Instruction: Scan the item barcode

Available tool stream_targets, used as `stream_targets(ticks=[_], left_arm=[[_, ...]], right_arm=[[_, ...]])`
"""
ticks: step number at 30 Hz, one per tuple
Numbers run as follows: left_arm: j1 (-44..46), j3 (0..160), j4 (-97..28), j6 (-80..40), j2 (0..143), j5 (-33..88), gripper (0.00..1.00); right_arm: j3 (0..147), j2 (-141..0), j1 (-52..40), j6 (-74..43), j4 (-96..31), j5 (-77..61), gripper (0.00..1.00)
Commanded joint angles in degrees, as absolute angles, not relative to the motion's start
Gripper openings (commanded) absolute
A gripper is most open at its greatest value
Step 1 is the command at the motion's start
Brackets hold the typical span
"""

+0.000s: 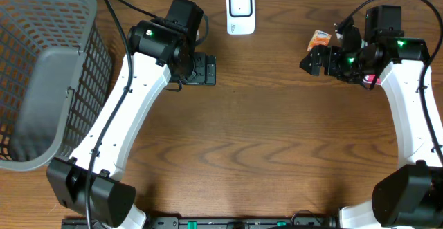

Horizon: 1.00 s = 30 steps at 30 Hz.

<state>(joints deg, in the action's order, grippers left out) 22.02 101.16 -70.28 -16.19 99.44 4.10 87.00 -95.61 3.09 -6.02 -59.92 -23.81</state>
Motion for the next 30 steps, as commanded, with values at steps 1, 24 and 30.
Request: stream_targets(ticks=[1,24,30], left_arm=[[21.9,101.0,-70.4,-15.3,99.7,3.4,0.98],[21.9,101.0,-70.4,-15.3,99.7,3.4,0.98],[21.9,101.0,-70.4,-15.3,99.7,3.4,0.98]], right_arm=[[87.9,-95.2,3.1,-5.7,-59.7,-19.9,0.99],[87.9,-95.2,3.1,-5.5,-54.1,-19.5,0.99],[87.9,-95.6,3.1,-5.5,-51.8,-11.4,0.99]])
